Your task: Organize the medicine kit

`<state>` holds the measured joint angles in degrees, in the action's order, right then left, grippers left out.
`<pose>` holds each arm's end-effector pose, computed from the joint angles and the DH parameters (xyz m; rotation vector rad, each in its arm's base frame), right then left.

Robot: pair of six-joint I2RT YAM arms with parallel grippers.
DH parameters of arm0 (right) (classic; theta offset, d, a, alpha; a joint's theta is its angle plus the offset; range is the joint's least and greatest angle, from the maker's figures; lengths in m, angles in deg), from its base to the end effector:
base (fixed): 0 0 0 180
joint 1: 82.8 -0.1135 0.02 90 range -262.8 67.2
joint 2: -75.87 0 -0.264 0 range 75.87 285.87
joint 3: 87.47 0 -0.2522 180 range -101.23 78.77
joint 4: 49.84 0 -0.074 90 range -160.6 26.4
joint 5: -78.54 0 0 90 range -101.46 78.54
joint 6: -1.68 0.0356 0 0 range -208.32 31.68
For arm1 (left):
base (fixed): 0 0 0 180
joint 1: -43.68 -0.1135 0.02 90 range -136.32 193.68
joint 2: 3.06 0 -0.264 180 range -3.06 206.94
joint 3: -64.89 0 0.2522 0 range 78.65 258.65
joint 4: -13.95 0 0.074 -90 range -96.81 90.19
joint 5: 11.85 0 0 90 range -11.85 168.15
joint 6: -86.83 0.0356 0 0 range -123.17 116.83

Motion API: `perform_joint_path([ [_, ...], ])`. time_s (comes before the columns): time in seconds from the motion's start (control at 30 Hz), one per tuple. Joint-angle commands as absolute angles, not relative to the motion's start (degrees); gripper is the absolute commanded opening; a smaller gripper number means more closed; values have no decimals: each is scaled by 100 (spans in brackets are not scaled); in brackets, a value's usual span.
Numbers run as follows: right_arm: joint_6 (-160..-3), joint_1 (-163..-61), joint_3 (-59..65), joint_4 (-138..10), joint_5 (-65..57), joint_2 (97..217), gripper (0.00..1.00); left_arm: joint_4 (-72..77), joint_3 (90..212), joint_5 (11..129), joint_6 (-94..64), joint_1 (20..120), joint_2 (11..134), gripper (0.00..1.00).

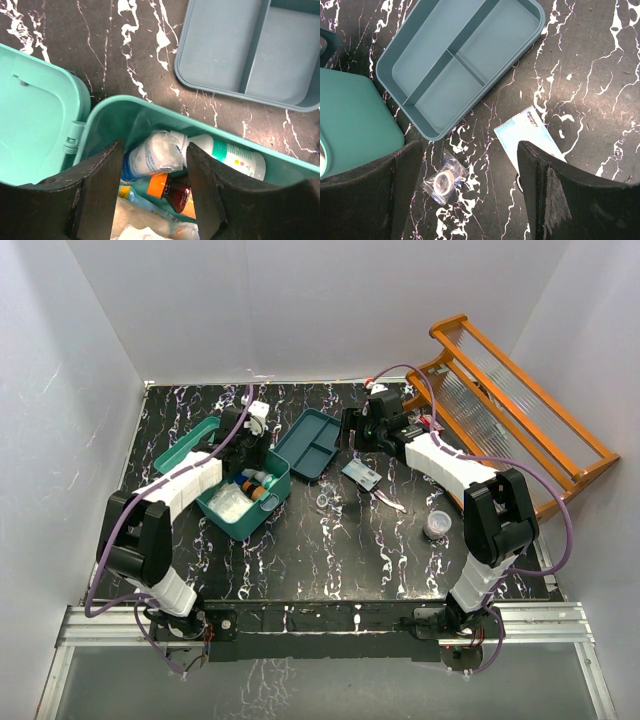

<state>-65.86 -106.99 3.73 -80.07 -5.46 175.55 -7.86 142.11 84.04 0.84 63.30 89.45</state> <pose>0.3583 0.1650 0.2542 -0.0912 2.3418 0.5344 0.3423 -0.1181 0.2447 0.3978 2.1785 -0.0367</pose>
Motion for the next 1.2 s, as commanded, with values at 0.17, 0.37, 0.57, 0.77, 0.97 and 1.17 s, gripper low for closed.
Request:
perform_joint_path([
  [0.17, -6555, -10671, 564, -7709, -513, 17171, 73, -613, 13943, 7978, 133, 6302, 8803, 26],
  [0.37, -6563, -10670, 586, -7687, -517, 17147, 73, -421, 13983, 8455, 266, 6302, 9097, 15],
  [0.57, -6585, -10673, 600, -7687, -571, 17124, 73, -364, 14039, 9273, 202, 6302, 9334, 7],
  [0.77, -6590, -10670, 591, -7687, -592, 17123, 73, -375, 14104, 9641, -19, 6303, 9426, 9],
  [0.97, -6594, -10672, 565, -7687, -610, 17132, 73, -423, 14160, 9016, -271, 6303, 9302, 30],
  [1.17, -6598, -10670, 571, -7687, -556, 17133, 73, -534, 14404, 8591, -414, 6306, 8858, 42],
])
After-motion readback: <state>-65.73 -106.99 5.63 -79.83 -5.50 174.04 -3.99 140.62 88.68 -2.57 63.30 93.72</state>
